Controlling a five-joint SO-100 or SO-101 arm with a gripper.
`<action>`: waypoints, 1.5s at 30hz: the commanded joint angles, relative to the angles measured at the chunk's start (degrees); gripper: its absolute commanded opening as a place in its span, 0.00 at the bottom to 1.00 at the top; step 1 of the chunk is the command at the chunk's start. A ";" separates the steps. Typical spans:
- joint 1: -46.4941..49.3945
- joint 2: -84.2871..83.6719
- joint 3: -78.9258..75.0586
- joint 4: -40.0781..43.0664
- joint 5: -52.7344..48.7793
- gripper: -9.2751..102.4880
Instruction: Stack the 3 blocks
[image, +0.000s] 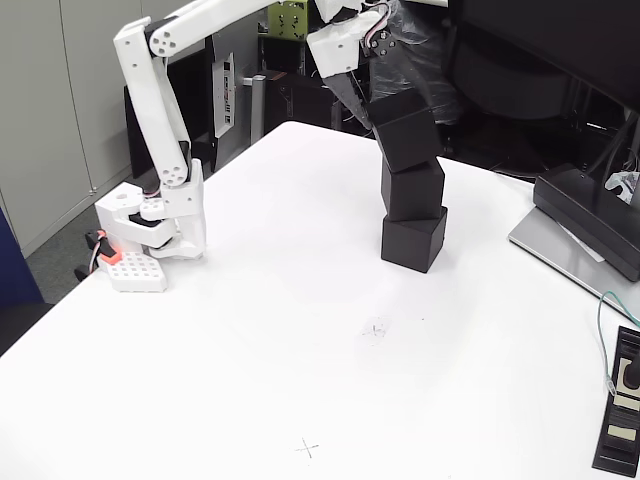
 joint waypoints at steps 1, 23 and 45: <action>-0.09 1.93 -0.09 -0.26 0.18 0.14; 0.00 0.79 0.00 -0.26 0.00 0.32; 0.00 1.32 0.00 -0.26 -0.09 0.37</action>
